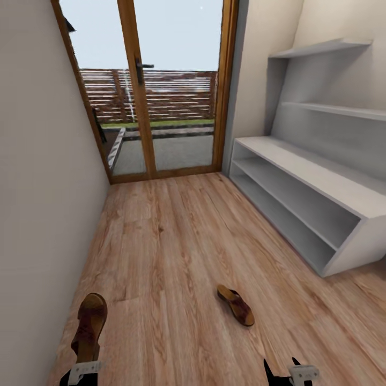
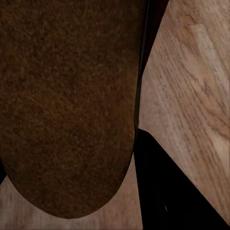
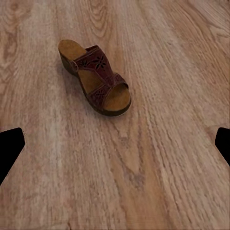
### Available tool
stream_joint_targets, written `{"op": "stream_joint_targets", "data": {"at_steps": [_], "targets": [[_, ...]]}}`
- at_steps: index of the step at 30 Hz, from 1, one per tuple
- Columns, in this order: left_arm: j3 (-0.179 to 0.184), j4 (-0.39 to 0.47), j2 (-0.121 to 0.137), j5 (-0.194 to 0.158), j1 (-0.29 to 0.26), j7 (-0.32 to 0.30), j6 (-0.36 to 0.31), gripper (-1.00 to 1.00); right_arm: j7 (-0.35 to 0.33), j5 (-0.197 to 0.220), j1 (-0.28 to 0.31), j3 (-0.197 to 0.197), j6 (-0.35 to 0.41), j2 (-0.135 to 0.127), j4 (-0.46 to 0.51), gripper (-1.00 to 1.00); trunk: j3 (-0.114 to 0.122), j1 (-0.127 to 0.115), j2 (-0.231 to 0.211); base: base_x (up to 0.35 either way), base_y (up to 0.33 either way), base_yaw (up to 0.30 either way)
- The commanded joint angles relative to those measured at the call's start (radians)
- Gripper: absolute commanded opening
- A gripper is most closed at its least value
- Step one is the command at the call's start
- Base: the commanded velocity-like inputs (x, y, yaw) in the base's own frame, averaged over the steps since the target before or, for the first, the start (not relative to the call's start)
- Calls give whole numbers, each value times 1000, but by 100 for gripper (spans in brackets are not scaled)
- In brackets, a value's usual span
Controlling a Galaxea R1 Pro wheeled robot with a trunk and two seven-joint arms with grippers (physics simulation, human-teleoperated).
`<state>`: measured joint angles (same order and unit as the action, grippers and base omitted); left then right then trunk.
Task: Pick up the two gym shoes and the two sandals from the corridor floor and place them onto the hallstand (shoe rack) in the corridor, making sure they are on the rack and not on the floor. Arrange them so the two gym shoes are next to each other and the two sandals are next to each other.
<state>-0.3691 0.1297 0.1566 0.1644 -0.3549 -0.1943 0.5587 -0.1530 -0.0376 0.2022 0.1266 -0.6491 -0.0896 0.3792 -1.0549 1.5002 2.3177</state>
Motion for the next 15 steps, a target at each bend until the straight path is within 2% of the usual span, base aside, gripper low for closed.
{"op": "stream_joint_targets", "data": {"at_steps": [1, 15], "targets": [[-10, -1, 0, 12, -1, -4, 3, -100, -8, -4, 0, 8, -3, 1, 0, 100, -2, 0, 0, 208, 85, 248], [-10, -1, 0, 12, -1, -4, 3, -100, -8, -4, 0, 8, -3, 1, 0, 100, -14, 0, 0, 275, 133, 248]]}}
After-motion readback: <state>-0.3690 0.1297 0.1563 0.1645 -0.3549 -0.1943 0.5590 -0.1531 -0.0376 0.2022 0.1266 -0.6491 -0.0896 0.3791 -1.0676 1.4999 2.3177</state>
